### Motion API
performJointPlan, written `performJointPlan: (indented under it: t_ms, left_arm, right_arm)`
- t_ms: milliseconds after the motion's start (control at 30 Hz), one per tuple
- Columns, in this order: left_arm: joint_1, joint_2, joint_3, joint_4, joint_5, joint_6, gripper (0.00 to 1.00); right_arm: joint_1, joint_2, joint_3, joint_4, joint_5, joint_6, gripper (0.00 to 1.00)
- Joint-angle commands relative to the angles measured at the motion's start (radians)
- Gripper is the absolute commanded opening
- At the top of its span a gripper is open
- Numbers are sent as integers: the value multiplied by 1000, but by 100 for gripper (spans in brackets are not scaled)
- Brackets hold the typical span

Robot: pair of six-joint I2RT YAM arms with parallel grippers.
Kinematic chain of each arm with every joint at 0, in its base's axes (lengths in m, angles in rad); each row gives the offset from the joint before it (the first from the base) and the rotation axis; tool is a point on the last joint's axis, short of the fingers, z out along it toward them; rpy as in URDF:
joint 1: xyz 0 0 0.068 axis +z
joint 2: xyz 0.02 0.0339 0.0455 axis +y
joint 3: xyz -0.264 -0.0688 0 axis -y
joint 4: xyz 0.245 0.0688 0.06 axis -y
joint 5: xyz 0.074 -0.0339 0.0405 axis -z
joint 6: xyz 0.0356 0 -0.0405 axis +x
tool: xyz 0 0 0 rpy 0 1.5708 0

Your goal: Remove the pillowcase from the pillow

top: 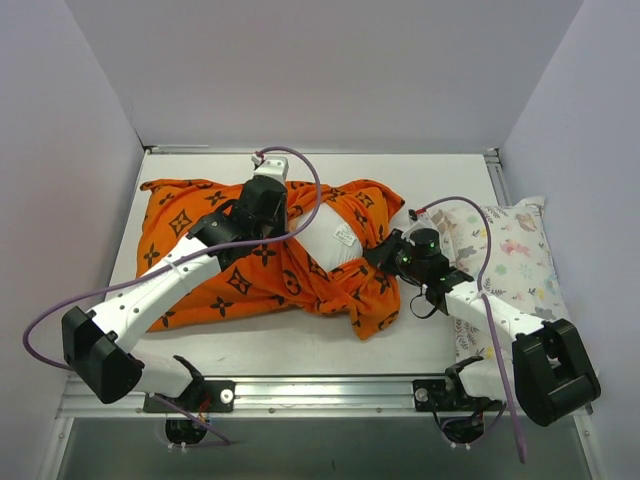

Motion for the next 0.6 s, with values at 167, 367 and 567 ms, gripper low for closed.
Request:
performJointPlan:
  t_ms: [167,367,567]
  left_arm:
    - [-29,15,118,-40,21,57,33]
    - [-60,60,121,-37,28,57,39]
    - [-82,60,144,-32,13,54,44]
  right_arm:
    - [24,-26,20,-20,-40,8,0]
    - [29,-47,37,-74,-12,1,0]
    - [35,-61,47,-103,0,-5,0]
